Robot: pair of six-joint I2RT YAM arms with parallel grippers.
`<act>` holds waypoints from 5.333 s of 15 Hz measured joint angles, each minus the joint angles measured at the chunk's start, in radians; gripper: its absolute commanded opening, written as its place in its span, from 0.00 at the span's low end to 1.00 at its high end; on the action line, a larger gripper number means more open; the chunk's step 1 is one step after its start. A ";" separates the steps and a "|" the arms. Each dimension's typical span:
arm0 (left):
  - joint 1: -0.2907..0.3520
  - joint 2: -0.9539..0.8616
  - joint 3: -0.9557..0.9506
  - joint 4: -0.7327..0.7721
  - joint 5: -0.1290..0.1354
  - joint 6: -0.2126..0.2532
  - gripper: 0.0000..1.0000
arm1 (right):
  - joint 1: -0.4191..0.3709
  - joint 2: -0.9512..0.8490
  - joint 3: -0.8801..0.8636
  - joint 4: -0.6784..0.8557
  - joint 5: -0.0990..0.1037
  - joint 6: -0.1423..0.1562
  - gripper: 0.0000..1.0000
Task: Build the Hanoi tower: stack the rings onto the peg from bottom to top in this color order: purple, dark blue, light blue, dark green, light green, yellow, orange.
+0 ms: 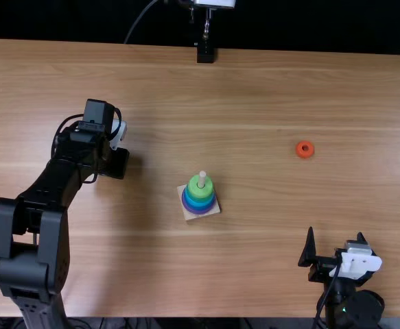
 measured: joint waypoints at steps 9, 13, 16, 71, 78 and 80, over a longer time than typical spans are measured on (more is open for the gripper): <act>-0.037 -0.223 0.151 -0.443 0.002 -0.002 0.00 | 0.000 0.000 0.000 0.000 0.000 -0.001 1.00; -0.155 -0.269 0.352 -0.609 0.004 -0.053 0.00 | 0.000 0.000 0.000 0.000 0.000 0.000 1.00; -0.263 -0.279 0.444 -0.626 0.005 -0.135 0.00 | 0.000 0.000 0.000 0.000 0.000 0.000 1.00; -0.506 -0.012 0.581 -0.604 0.134 -0.297 1.00 | 0.000 0.000 0.000 0.000 0.000 -0.001 1.00; -0.374 -0.133 0.582 -0.594 0.133 -0.296 1.00 | 0.000 0.000 0.000 0.000 0.000 0.000 1.00; -0.326 -0.207 0.583 -0.512 0.131 -0.295 1.00 | 0.000 0.000 0.000 0.000 0.000 -0.001 1.00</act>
